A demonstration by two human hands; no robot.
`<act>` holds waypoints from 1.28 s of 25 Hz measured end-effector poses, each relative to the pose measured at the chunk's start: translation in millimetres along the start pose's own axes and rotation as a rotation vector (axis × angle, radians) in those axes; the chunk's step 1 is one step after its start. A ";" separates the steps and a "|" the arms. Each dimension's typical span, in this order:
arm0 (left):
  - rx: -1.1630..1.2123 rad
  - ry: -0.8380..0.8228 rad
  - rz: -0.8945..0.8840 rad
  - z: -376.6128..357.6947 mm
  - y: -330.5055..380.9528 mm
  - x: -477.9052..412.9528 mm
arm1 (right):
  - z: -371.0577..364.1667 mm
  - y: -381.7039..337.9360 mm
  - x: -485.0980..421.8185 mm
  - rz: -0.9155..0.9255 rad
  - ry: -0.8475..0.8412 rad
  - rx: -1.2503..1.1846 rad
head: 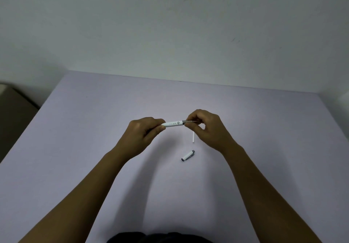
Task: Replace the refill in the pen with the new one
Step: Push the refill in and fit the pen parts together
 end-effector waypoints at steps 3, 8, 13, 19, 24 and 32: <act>0.001 0.006 0.000 -0.5 0.8 -0.7 | 5.8 -1.5 -0.7 0.001 0.042 0.029; 0.001 0.008 -0.001 -0.8 0.9 -0.7 | 2.4 -6.7 -2.5 0.044 -0.003 0.100; -0.008 0.020 -0.013 -0.1 1.9 -1.4 | 3.1 -6.9 -4.1 0.047 0.006 0.038; -0.017 0.034 -0.022 -1.3 -0.2 -1.7 | 1.7 -3.9 -5.3 0.014 0.010 0.038; -0.025 0.012 0.018 -4.1 -10.3 1.0 | 2.0 55.5 24.5 -0.443 0.479 -0.422; -0.015 -0.022 0.047 -12.6 -19.6 0.0 | -84.3 141.2 127.9 -1.074 0.080 0.163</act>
Point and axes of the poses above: each hand's wrist, its own x-axis away from the middle knuckle, its own z-axis out of the back of the hand, y = z × x, the point moved 9 cm from there along -x, towards the middle knuckle, and after that the axes turned 15 degrees about z, right-handed, at the moved point
